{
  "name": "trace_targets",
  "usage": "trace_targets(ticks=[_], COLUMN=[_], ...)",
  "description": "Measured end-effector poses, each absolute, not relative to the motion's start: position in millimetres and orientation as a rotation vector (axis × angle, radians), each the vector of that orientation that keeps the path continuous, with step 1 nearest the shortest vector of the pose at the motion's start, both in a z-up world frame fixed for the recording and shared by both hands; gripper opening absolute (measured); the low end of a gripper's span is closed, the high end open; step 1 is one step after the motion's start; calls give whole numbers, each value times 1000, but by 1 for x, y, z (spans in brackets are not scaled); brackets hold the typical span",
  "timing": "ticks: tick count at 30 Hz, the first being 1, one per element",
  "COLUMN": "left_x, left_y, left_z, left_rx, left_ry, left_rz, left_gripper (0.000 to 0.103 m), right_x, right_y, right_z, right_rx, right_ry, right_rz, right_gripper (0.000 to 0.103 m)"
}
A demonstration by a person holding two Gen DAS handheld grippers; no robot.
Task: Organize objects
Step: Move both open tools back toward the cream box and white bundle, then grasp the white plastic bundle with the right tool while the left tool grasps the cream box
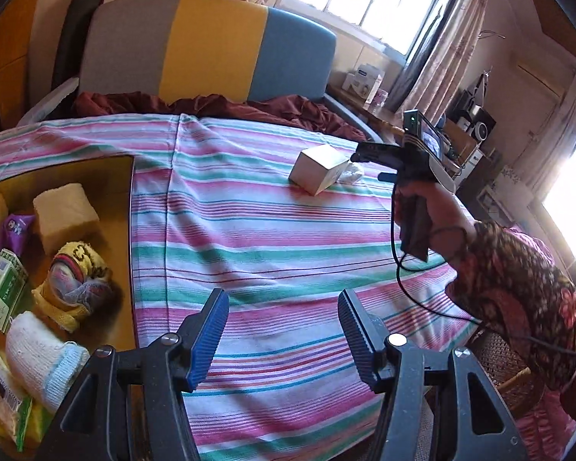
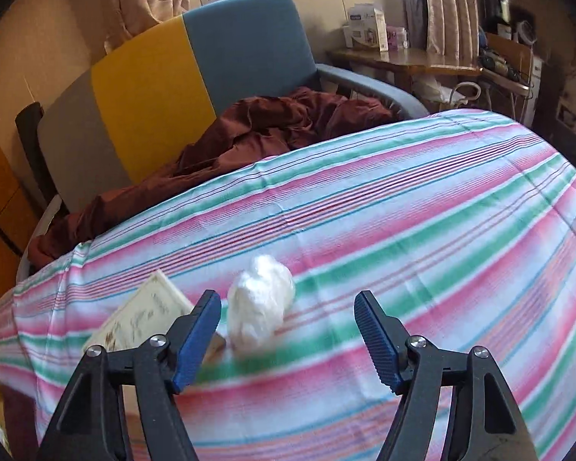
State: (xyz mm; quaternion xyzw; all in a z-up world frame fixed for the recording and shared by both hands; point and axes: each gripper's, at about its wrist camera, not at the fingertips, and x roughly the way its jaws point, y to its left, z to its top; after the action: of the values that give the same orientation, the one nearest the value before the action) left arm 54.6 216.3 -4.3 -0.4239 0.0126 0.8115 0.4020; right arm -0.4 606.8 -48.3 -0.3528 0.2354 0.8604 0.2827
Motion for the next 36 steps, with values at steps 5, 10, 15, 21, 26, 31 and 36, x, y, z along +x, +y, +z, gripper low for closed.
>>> trace_targets(ticks=[5,10,15,21,26,31,36], left_x=[50,46,47,34,12,-12,-34], left_y=[216,225,242,273,317,361,403], left_z=[-7,-11,-7,1,2,-3,-12], left_rx=[-1087,-1115,-1100,-1069,-1065,-1036,-1001], left_ry=[35,41,85,124,164,229,344], left_rz=[2069,2051,2025,1992,1968,1972,1992], left_gripper=[60,60,60,60,60,60,60], right_x=[-25,-27,-15,22,45,45,45], right_y=[623,625,619,605,588,583,578], right_z=[-68,-79,-77,-73,-77,-81,-81], right_rx=[-1007,-1020,-1037,-1077,-1081,-1083,-1065], right_ry=[731,747,661,573,454,405,349], right_rz=[2299,2316,2325,2324,2333,2322,2322], right_gripper=[56,45,40,40,40,41,40])
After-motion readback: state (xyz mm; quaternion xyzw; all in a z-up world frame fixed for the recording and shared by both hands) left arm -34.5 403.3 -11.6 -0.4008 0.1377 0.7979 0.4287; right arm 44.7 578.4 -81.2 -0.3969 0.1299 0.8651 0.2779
